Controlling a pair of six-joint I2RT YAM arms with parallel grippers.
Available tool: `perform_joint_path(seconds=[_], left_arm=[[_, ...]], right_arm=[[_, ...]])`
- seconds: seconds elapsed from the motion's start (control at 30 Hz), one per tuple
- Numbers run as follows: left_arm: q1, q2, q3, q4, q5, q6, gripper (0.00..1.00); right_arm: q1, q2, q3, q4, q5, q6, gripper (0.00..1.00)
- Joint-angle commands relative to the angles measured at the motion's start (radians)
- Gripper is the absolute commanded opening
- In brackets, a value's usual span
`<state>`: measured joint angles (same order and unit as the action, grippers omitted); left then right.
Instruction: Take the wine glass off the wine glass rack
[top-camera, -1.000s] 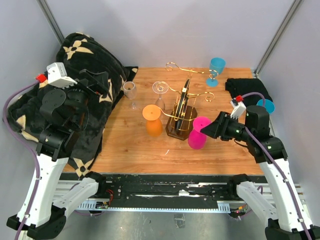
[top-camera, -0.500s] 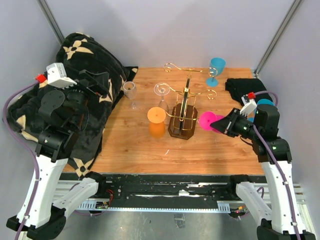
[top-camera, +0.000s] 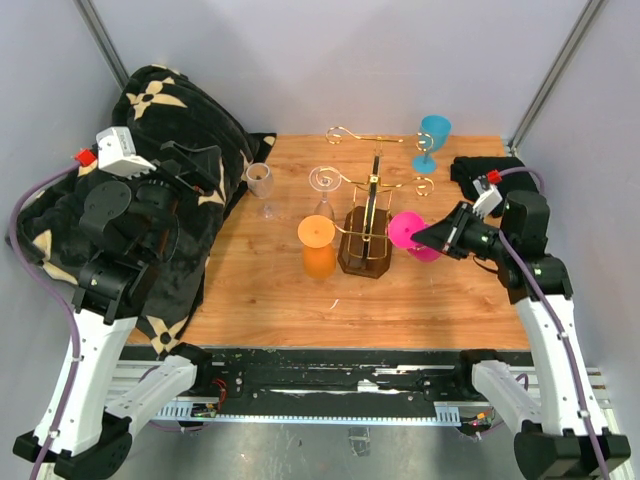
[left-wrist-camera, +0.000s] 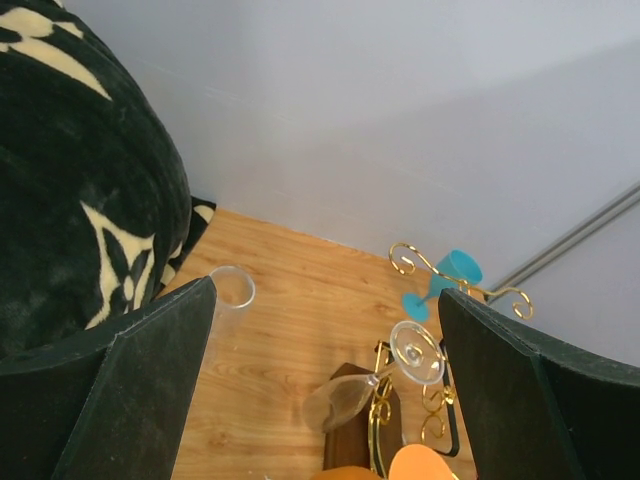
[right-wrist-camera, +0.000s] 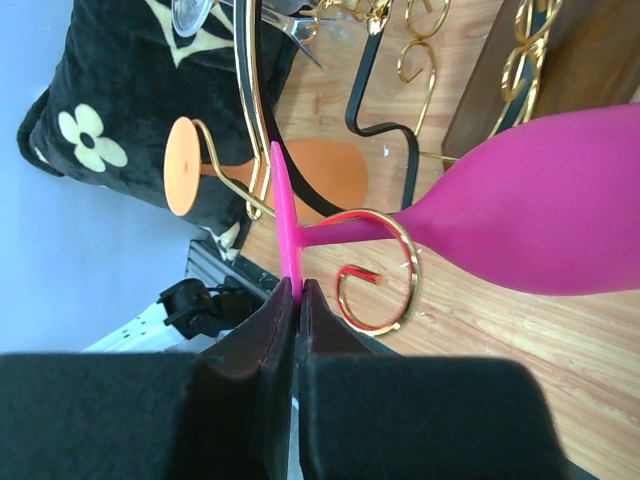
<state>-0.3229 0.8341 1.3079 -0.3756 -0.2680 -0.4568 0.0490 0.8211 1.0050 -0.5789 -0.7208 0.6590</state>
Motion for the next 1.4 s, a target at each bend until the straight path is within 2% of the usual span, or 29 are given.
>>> perform_joint_path(seconds=[0.0,0.17,0.23,0.33,0.43,0.5,0.57,0.7,0.83,0.93,1.0,1.07,1.13,1.23,1.37], left_arm=[[0.003,-0.019,-0.005,0.030,0.001,0.003,1.00],[0.003,-0.014,-0.015,0.039,0.015,-0.016,1.00],[0.003,-0.010,-0.015,0.037,0.027,-0.023,1.00],[0.003,-0.007,-0.010,0.031,0.027,-0.021,1.00],[0.002,-0.012,-0.009,0.030,0.013,-0.015,1.00],[0.004,-0.010,-0.011,0.030,0.008,-0.012,1.00],[0.004,-0.006,-0.013,0.031,0.005,-0.012,1.00],[0.003,-0.014,-0.017,0.012,-0.010,-0.006,0.99],[0.003,-0.077,-0.075,0.049,-0.056,0.007,0.99],[0.003,-0.102,-0.092,0.058,-0.089,0.029,0.99],[0.002,-0.096,-0.076,0.037,-0.102,0.040,0.99],[0.003,-0.089,-0.061,0.020,-0.104,0.054,0.99],[0.002,-0.089,-0.051,0.011,-0.113,0.067,0.99],[0.004,-0.097,-0.056,0.014,-0.125,0.074,1.00],[0.003,-0.098,-0.059,0.011,-0.128,0.081,1.00]], right_arm=[[-0.004,0.050,0.013,0.177,-0.089,0.068,0.01],[0.056,0.036,-0.018,0.194,-0.112,0.086,0.01],[0.066,0.012,-0.017,0.152,-0.124,0.078,0.01],[0.065,-0.051,0.005,0.012,-0.121,0.017,0.01],[0.072,-0.095,0.026,-0.191,-0.106,-0.128,0.01],[0.114,-0.102,0.044,-0.355,-0.012,-0.253,0.01],[0.210,-0.106,0.047,-0.453,0.142,-0.320,0.01],[0.482,-0.158,0.022,-0.490,0.569,-0.318,0.01],[0.813,-0.173,-0.042,-0.482,0.974,-0.263,0.00],[1.055,-0.092,-0.070,-0.443,1.143,-0.166,0.01],[1.213,0.007,-0.060,-0.430,1.352,-0.136,0.01],[1.344,0.178,-0.007,-0.502,1.536,-0.084,0.01],[1.392,0.324,0.051,-0.600,1.650,-0.044,0.01],[1.427,0.465,0.069,-0.631,1.759,-0.093,0.01],[1.425,0.499,0.045,-0.558,1.766,-0.158,0.01]])
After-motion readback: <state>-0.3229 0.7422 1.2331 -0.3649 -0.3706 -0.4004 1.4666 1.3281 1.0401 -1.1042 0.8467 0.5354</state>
